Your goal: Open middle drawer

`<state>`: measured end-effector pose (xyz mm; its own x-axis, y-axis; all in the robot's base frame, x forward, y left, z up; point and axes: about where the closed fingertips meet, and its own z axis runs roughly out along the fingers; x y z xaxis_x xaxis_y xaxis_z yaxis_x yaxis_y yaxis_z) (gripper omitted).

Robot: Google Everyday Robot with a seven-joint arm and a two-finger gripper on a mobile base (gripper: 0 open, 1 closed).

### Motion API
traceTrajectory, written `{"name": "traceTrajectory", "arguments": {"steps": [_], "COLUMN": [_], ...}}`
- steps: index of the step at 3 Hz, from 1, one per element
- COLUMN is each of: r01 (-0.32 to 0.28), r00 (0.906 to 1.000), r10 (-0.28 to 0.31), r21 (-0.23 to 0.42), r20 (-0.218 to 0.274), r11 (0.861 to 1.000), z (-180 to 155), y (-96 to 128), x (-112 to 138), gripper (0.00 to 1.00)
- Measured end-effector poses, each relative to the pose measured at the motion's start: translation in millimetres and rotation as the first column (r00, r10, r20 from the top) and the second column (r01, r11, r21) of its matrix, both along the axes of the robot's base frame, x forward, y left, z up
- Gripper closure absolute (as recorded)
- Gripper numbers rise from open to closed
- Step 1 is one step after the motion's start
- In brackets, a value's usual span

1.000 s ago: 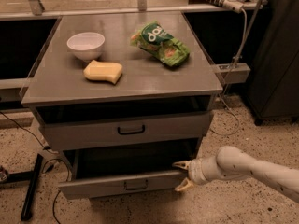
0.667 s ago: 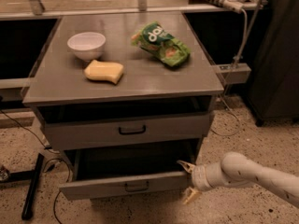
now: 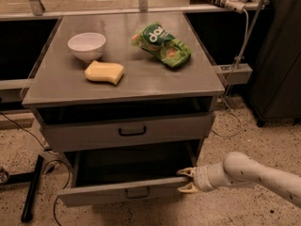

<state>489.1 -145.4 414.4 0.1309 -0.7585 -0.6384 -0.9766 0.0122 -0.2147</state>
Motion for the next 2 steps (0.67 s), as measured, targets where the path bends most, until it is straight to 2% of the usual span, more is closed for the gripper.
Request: {"name": "traceTrajectory", "arguments": {"steps": [1,2], "r01": [-0.013,-0.013], "r00": [0.9998,0.9998], "r10": [0.013,0.013], "r21": [0.014,0.014], "r20": [-0.015,-0.015], "r11": [1.000,1.000], "z": [2.1,6.2], "y": [2.7,2.7], "x": [-12.1,-12.1], "gripper": [0.84,1.00]}}
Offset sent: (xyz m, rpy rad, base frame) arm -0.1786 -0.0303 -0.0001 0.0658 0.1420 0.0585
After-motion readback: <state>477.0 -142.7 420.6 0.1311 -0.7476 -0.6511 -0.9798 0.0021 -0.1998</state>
